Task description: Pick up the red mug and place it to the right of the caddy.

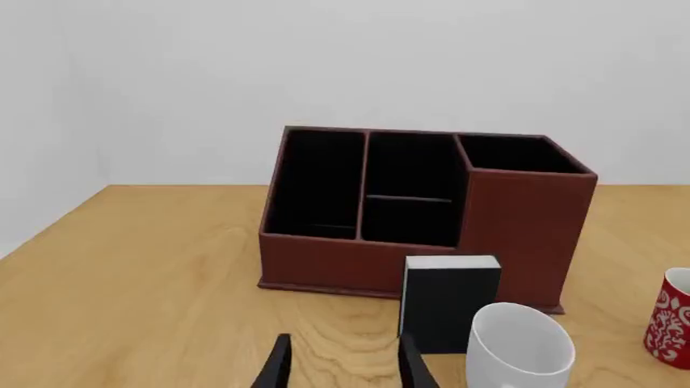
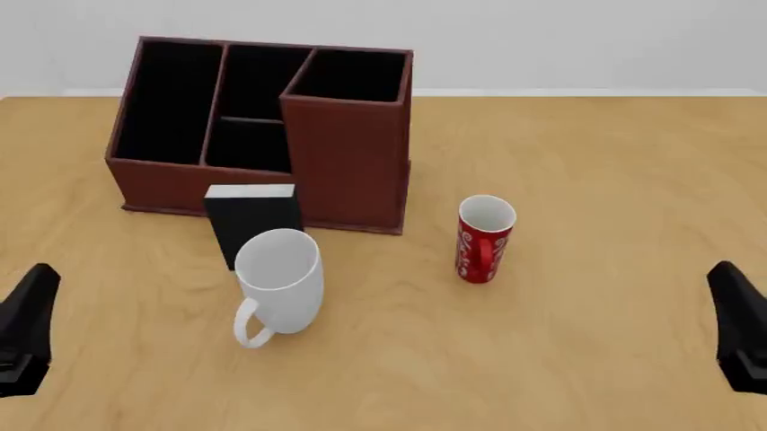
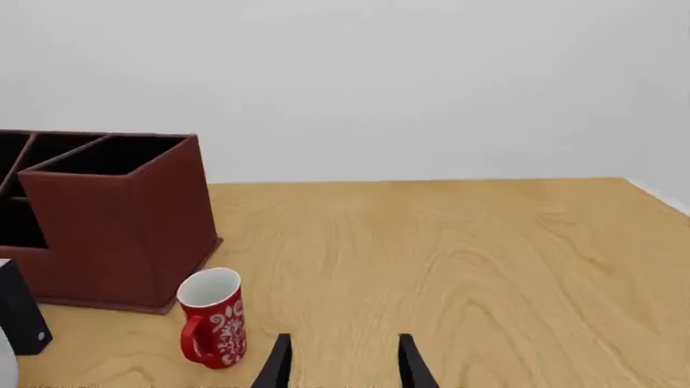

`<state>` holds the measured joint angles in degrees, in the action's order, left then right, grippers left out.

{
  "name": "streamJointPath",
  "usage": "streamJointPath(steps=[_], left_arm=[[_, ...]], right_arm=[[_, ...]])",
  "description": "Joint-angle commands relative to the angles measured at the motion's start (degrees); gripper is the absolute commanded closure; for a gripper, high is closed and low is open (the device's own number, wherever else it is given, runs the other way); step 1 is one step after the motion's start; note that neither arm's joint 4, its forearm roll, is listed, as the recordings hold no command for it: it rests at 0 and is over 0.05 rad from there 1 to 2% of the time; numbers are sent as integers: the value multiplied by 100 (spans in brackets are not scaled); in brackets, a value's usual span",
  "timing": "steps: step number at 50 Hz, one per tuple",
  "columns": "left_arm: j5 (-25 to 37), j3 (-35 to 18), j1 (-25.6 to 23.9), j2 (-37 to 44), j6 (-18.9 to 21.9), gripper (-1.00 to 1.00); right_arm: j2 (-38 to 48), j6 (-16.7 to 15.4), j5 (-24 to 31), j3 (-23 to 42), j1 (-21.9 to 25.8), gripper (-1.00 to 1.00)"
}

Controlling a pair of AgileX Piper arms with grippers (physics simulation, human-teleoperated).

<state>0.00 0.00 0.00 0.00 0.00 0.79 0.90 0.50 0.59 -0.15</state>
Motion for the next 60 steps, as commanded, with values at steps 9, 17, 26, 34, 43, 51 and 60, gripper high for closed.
streamJointPath(steps=[9,17,26,34,43,51,60], left_arm=[[0,0,0,0,0,-100],[0,0,0,0,0,-100],[0,0,0,0,0,-100],[0,0,0,0,0,-100],[0,0,0,0,0,-100],[0,0,0,0,0,-100],[0,0,0,0,0,-100]], right_arm=[[1125,-388,-699,69,188,-100],[1962,-535,100,1330,-615,-100],[2484,-205,815,2319,-275,-100],[2978,92,772,2707,332,-100],[3923,284,539,2981,945,-100],[4536,536,317,3069,1471,-100],[5159,895,-76,2943,1708,-100]])
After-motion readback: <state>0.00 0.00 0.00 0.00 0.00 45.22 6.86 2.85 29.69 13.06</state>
